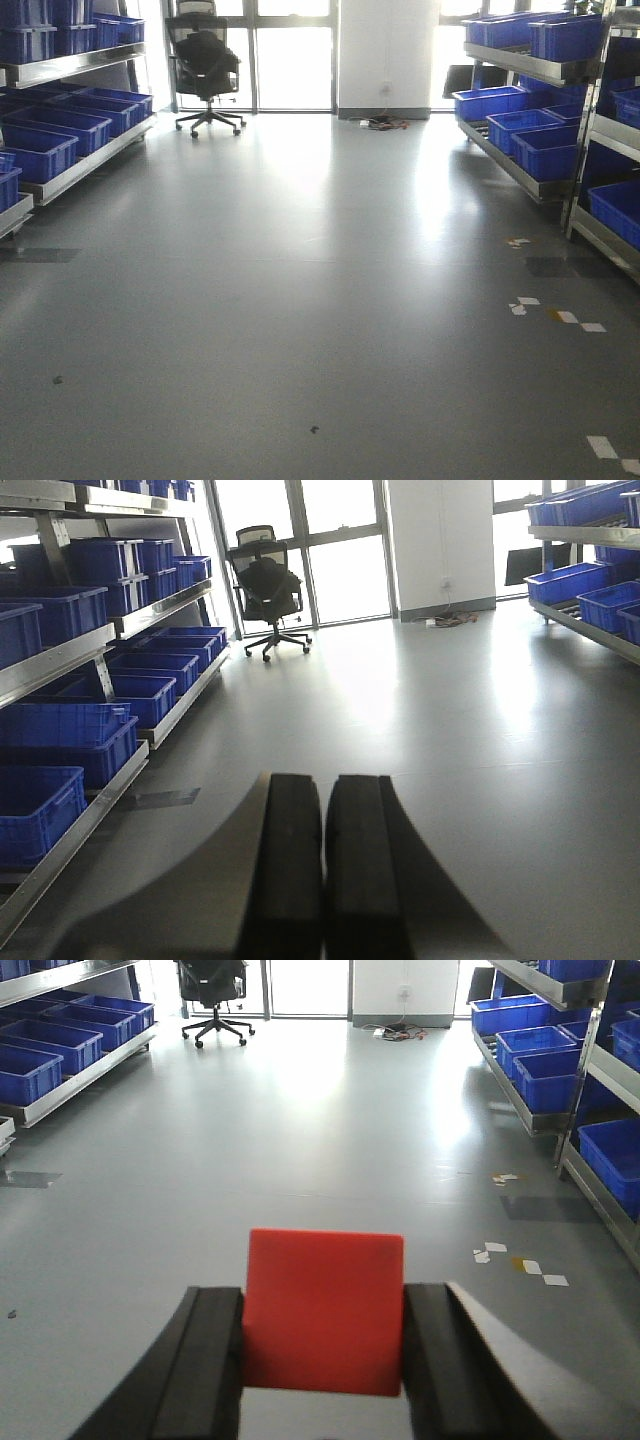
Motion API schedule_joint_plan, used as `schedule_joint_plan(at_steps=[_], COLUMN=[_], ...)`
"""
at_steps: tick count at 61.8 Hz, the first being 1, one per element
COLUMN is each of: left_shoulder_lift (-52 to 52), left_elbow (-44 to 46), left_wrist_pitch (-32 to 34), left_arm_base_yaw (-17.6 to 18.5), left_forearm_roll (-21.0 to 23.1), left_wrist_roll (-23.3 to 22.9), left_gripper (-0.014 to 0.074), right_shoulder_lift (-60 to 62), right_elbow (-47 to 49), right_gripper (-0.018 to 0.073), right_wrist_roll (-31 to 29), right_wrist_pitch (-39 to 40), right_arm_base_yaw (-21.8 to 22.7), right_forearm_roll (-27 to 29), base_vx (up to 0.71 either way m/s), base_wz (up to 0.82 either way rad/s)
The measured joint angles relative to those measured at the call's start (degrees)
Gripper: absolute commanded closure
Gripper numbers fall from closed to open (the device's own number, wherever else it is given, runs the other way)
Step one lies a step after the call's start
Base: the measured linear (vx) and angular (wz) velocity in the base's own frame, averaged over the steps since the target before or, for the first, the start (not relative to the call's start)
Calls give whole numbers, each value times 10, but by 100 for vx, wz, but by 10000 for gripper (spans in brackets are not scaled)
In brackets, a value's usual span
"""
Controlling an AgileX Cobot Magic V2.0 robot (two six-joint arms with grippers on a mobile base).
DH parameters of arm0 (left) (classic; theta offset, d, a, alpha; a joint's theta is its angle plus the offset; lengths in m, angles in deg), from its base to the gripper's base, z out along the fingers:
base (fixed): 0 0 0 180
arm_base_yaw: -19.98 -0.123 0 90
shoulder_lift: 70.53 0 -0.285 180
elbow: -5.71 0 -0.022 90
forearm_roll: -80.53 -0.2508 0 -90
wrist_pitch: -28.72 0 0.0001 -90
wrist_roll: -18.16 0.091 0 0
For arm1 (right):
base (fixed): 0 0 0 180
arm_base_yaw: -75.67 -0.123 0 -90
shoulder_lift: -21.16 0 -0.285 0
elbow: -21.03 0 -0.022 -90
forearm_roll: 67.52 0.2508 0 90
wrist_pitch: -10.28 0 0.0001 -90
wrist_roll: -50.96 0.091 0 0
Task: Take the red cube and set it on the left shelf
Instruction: 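Drive the base forward down the aisle between bin shelves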
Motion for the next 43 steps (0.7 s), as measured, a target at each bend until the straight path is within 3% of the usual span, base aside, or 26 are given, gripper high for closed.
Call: schedule_joint_plan(at_steps=[43], left_shoulder_lift=[0], left_elbow=[0], left_wrist_pitch=[0], left_arm_base_yaw=[0], left_forearm_roll=[0], left_wrist_roll=[0], left_gripper=[491], right_shoulder_lift=[0], right_elbow=[0], right_gripper=[501], right_wrist_roll=[0], right_wrist_pitch=[0], right_arm_base_yaw=[0], right_forearm_roll=[0], base_vx=[52], base_wz=[6])
